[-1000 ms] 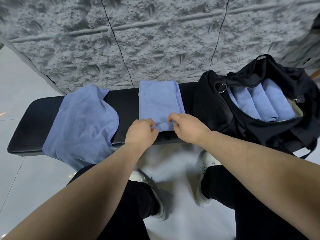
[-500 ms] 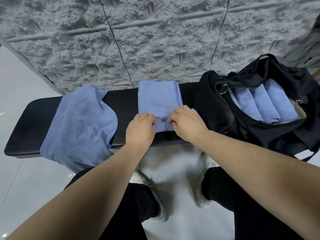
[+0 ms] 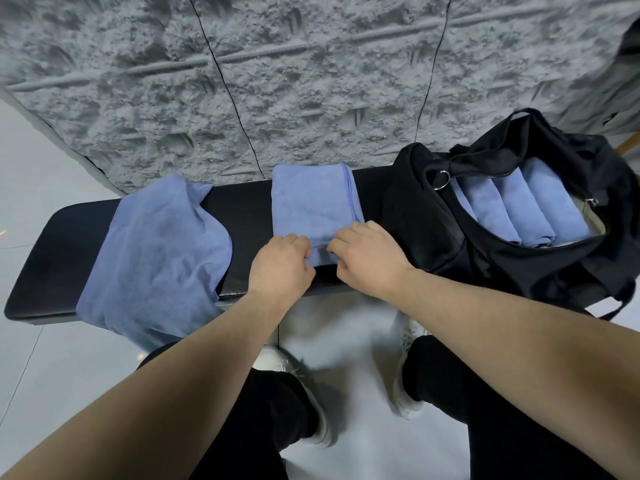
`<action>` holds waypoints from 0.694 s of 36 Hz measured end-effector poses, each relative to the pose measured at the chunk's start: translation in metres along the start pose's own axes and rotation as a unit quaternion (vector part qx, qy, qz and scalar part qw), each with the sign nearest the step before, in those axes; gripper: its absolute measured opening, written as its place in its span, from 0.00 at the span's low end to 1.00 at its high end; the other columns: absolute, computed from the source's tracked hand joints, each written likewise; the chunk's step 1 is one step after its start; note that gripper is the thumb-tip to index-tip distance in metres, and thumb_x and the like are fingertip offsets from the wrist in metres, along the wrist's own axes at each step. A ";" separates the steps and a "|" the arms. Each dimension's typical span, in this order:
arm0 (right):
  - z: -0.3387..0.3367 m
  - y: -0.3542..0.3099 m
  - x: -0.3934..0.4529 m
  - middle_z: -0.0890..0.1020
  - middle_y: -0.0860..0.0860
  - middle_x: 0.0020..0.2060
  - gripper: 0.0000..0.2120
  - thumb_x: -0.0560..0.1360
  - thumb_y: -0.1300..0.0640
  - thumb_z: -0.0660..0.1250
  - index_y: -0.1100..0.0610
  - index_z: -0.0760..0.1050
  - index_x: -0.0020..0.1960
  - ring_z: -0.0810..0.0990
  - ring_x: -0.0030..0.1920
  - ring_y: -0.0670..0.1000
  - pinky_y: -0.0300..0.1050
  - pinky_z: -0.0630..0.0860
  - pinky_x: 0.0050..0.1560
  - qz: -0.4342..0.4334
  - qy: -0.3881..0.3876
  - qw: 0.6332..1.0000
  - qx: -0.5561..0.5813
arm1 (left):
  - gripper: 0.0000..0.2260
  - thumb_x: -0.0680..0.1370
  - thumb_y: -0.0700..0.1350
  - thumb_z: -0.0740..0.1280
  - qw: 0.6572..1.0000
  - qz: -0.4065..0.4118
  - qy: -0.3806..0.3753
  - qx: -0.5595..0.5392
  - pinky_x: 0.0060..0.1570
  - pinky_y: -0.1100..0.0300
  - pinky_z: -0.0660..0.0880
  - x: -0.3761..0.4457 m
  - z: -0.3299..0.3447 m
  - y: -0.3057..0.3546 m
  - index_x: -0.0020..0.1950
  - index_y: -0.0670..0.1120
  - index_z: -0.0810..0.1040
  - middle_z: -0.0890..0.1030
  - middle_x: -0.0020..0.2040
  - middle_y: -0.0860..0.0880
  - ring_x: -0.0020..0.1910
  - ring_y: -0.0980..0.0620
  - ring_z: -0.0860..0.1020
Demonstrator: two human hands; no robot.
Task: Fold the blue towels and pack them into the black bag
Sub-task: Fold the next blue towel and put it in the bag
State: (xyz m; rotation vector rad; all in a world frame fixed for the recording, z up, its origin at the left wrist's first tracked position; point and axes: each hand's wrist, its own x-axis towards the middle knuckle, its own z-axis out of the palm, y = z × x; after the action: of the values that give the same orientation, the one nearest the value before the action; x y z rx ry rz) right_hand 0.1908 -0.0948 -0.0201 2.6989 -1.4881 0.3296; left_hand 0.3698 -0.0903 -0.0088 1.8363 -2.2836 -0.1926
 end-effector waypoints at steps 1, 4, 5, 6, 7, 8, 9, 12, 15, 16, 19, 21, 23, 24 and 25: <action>0.000 0.000 0.000 0.78 0.49 0.34 0.08 0.62 0.60 0.72 0.55 0.81 0.41 0.75 0.35 0.54 0.46 0.69 0.38 0.003 -0.001 1.000 0.002 | 0.07 0.71 0.37 0.64 1.000 0.008 0.001 0.001 0.38 0.53 0.69 -0.001 0.000 0.000 0.49 0.43 0.77 0.79 0.44 0.47 0.44 0.45 0.73; 0.005 0.002 0.001 0.79 0.50 0.36 0.13 0.60 0.61 0.73 0.56 0.82 0.45 0.76 0.36 0.54 0.46 0.71 0.38 0.007 0.003 1.000 0.010 | 0.10 0.68 0.38 0.66 1.000 0.028 -0.004 0.014 0.39 0.50 0.71 -0.002 0.002 -0.001 0.49 0.42 0.76 0.78 0.43 0.46 0.42 0.43 0.74; 0.006 0.002 0.001 0.79 0.50 0.36 0.14 0.60 0.63 0.74 0.56 0.82 0.45 0.76 0.36 0.54 0.45 0.72 0.38 0.012 0.006 1.000 0.012 | 0.11 0.68 0.38 0.67 0.999 0.030 -0.005 0.018 0.40 0.50 0.72 -0.002 0.002 -0.002 0.50 0.42 0.76 0.78 0.43 0.46 0.42 0.43 0.74; 0.007 0.002 0.002 0.79 0.50 0.36 0.14 0.60 0.63 0.74 0.56 0.82 0.45 0.77 0.35 0.54 0.45 0.72 0.38 0.018 0.007 1.000 0.015 | 0.11 0.68 0.37 0.67 0.999 0.030 -0.004 0.020 0.40 0.50 0.72 -0.002 0.003 -0.002 0.50 0.42 0.76 0.78 0.43 0.46 0.43 0.42 0.74; 0.007 0.001 0.003 0.80 0.50 0.36 0.14 0.60 0.64 0.74 0.56 0.82 0.45 0.77 0.36 0.54 0.45 0.72 0.38 0.025 0.005 1.000 0.018 | 0.12 0.68 0.36 0.66 0.999 0.028 0.001 0.021 0.40 0.50 0.71 -0.001 0.004 -0.002 0.51 0.42 0.76 0.78 0.43 0.45 0.43 0.42 0.75; 0.006 0.001 0.004 0.80 0.50 0.37 0.14 0.61 0.65 0.73 0.56 0.82 0.47 0.78 0.37 0.54 0.45 0.72 0.40 0.033 -0.001 0.999 0.024 | 0.12 0.68 0.35 0.66 1.000 0.025 0.005 0.019 0.40 0.50 0.71 -0.001 0.005 -0.002 0.50 0.41 0.77 0.79 0.43 0.45 0.42 0.41 0.75; 0.005 0.000 0.005 0.81 0.51 0.40 0.14 0.64 0.65 0.71 0.57 0.82 0.49 0.79 0.40 0.55 0.46 0.72 0.42 0.039 -0.012 0.999 0.031 | 0.12 0.67 0.34 0.66 1.000 0.020 0.007 0.015 0.40 0.49 0.71 0.000 0.005 -0.002 0.50 0.41 0.77 0.79 0.43 0.45 0.42 0.41 0.75; -0.001 -0.001 0.007 0.81 0.51 0.52 0.17 0.73 0.62 0.62 0.56 0.78 0.61 0.77 0.53 0.55 0.45 0.66 0.52 0.057 -0.052 0.996 0.043 | 0.13 0.69 0.36 0.66 1.000 0.005 0.003 0.002 0.43 0.51 0.71 0.002 0.004 0.000 0.53 0.42 0.78 0.80 0.46 0.46 0.44 0.43 0.75; -0.006 0.001 0.008 0.79 0.49 0.58 0.19 0.76 0.59 0.59 0.53 0.75 0.65 0.74 0.58 0.53 0.44 0.64 0.56 0.065 -0.072 0.993 0.060 | 0.13 0.71 0.40 0.66 1.000 -0.005 -0.013 -0.014 0.45 0.54 0.70 0.002 0.000 0.001 0.56 0.44 0.78 0.80 0.47 0.48 0.45 0.45 0.75; -0.007 0.002 0.006 0.79 0.48 0.58 0.19 0.76 0.58 0.59 0.53 0.75 0.66 0.74 0.58 0.52 0.44 0.64 0.56 0.066 -0.079 0.992 0.067 | 0.13 0.72 0.41 0.66 1.000 -0.008 -0.017 -0.020 0.46 0.54 0.70 0.002 -0.001 0.001 0.56 0.45 0.79 0.81 0.47 0.48 0.46 0.45 0.75; -0.010 0.003 0.001 0.79 0.49 0.58 0.18 0.77 0.57 0.58 0.52 0.75 0.65 0.74 0.57 0.53 0.45 0.66 0.57 0.068 -0.092 0.989 0.092 | 0.13 0.72 0.42 0.66 0.999 -0.021 -0.027 -0.039 0.49 0.53 0.72 -0.001 -0.002 0.000 0.56 0.45 0.80 0.81 0.46 0.48 0.47 0.45 0.76; -0.012 0.002 -0.002 0.80 0.49 0.57 0.18 0.77 0.57 0.58 0.52 0.75 0.65 0.74 0.56 0.53 0.45 0.66 0.57 0.072 -0.101 0.987 0.102 | 0.13 0.73 0.43 0.66 0.997 -0.028 -0.041 -0.051 0.50 0.52 0.73 -0.003 -0.003 0.001 0.57 0.45 0.80 0.81 0.47 0.47 0.48 0.45 0.76; -0.013 0.001 -0.005 0.79 0.50 0.57 0.17 0.78 0.57 0.58 0.53 0.75 0.65 0.74 0.56 0.53 0.45 0.67 0.57 0.073 -0.111 0.985 0.109 | 0.13 0.73 0.44 0.66 0.996 -0.030 -0.056 -0.056 0.49 0.53 0.73 -0.005 -0.005 0.002 0.57 0.45 0.80 0.81 0.46 0.47 0.48 0.45 0.76; -0.014 0.000 -0.005 0.79 0.50 0.57 0.18 0.78 0.57 0.58 0.53 0.75 0.65 0.74 0.56 0.53 0.45 0.67 0.57 0.074 -0.116 0.984 0.111 | 0.13 0.74 0.44 0.66 0.996 -0.031 -0.065 -0.056 0.47 0.53 0.73 -0.006 -0.006 0.003 0.57 0.46 0.80 0.81 0.46 0.47 0.47 0.45 0.76; -0.015 0.000 -0.005 0.79 0.50 0.58 0.18 0.78 0.57 0.57 0.53 0.75 0.66 0.74 0.57 0.53 0.45 0.67 0.58 0.076 -0.123 0.983 0.115 | 0.12 0.74 0.45 0.66 0.995 -0.033 -0.075 -0.056 0.46 0.54 0.73 -0.006 -0.008 0.004 0.57 0.46 0.79 0.81 0.45 0.47 0.47 0.46 0.76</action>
State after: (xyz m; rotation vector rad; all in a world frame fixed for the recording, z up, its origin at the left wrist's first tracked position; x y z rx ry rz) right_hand 0.1857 -0.0879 -0.0061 2.8980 -1.8344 0.1889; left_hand 0.3693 -0.0829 -0.0009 1.8994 -2.2583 -0.4729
